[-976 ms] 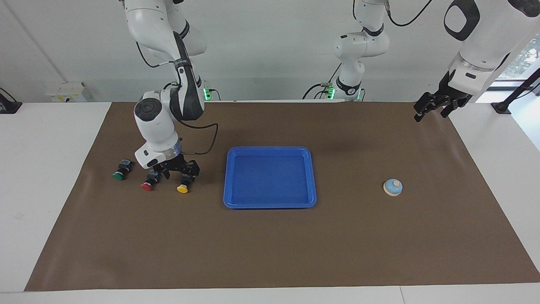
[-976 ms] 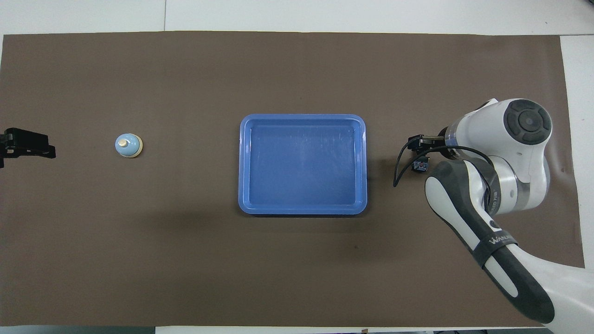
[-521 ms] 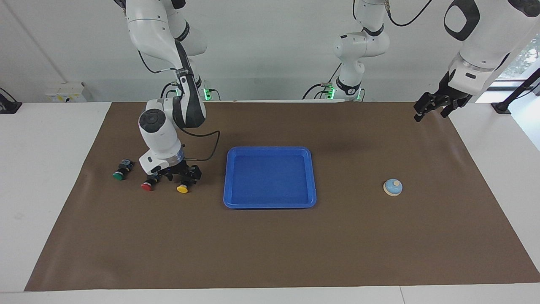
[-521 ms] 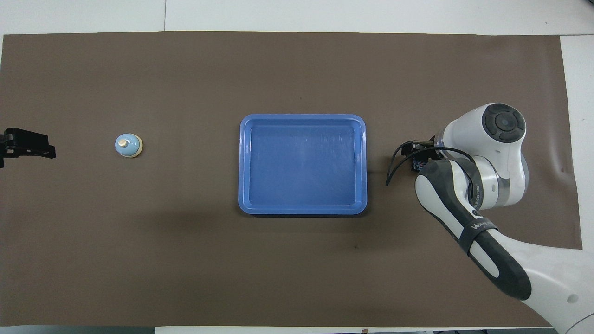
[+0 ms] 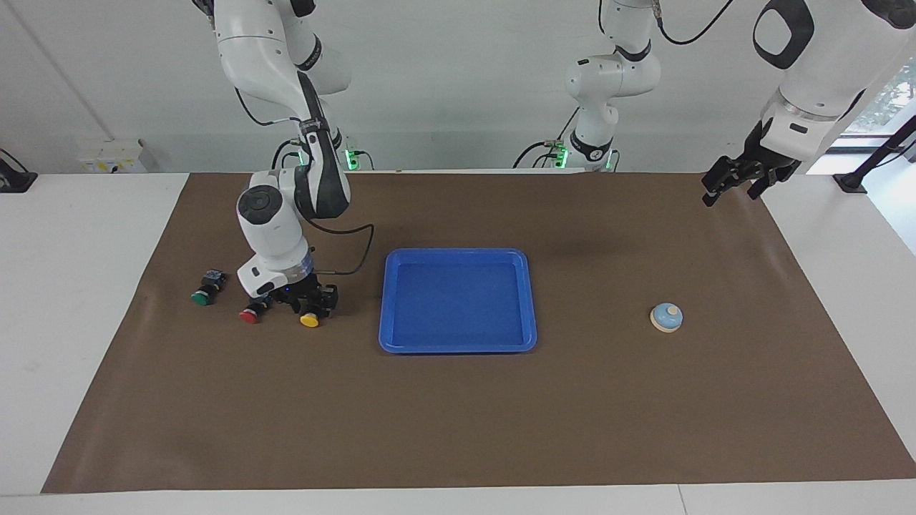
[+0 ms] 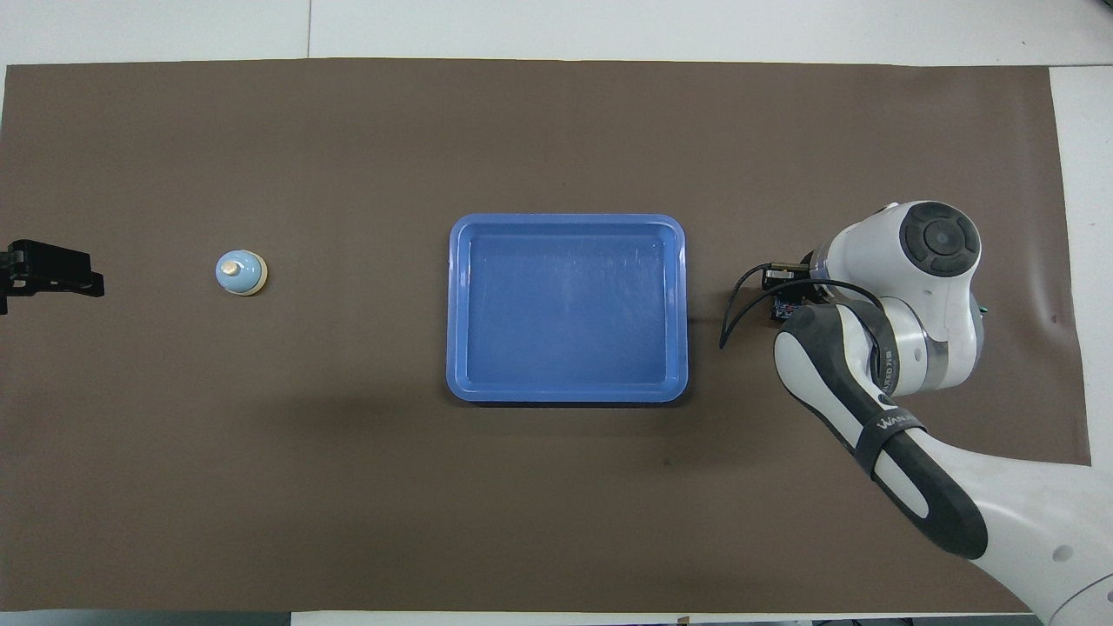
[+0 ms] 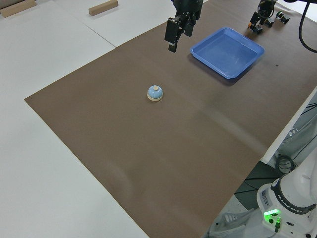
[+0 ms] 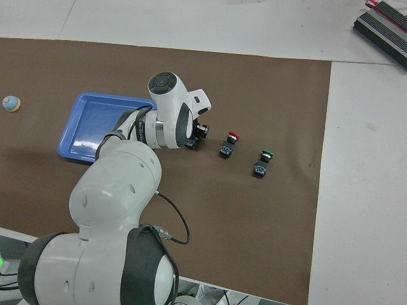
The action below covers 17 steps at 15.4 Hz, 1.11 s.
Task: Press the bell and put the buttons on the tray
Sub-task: 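Grasp the yellow-capped button with the right gripper, then carry the yellow button into the tray and release it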
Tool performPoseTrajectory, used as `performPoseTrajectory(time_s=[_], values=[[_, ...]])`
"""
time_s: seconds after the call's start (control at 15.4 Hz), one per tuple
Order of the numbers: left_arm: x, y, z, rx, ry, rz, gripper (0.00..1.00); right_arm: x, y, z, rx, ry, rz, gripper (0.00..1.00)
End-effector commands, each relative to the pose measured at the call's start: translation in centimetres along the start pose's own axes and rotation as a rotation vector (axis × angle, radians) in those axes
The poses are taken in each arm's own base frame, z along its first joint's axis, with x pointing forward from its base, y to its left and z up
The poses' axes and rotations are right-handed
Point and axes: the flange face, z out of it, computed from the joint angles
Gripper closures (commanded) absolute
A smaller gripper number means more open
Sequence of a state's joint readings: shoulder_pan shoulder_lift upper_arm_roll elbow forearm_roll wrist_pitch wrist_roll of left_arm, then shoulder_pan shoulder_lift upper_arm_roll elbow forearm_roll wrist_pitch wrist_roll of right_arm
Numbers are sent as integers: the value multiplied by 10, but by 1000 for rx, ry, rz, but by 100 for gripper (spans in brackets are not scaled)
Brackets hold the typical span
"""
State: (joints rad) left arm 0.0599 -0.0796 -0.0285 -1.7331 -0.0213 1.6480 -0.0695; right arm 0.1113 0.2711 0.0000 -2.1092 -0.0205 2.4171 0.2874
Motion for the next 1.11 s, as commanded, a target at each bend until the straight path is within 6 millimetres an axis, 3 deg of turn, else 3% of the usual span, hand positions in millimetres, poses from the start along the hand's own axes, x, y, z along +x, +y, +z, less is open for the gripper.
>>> performPoseTrajectory(time_s=[0.0,0.2,0.33,0.46,0.59,0.85,0.91,1.04], values=[[1,0,-4,11,-6,5,0,-4,-7,1,6,11,0,100],[1,0,-4,11,-6,5,0,4,-9,-14,9,22,-1,100],[1,0,-4,11,-6,5,0,19,-14,-41,7,13,1,100],[1,0,-4,11,-6,5,0,31,-42,-78,18,-5,17,100],[1,0,-4,11,-6,5,0,31,-84,-108,75,-31,85,100],[1,0,-4,11,-6,5,0,6,-159,-109,93,-8,96,100],[1,0,-4,11,-6,5,0,-8,-181,-104,94,-8,61,100],[1,0,-4,11,-6,5,0,-20,-202,-82,92,-4,29,100]])
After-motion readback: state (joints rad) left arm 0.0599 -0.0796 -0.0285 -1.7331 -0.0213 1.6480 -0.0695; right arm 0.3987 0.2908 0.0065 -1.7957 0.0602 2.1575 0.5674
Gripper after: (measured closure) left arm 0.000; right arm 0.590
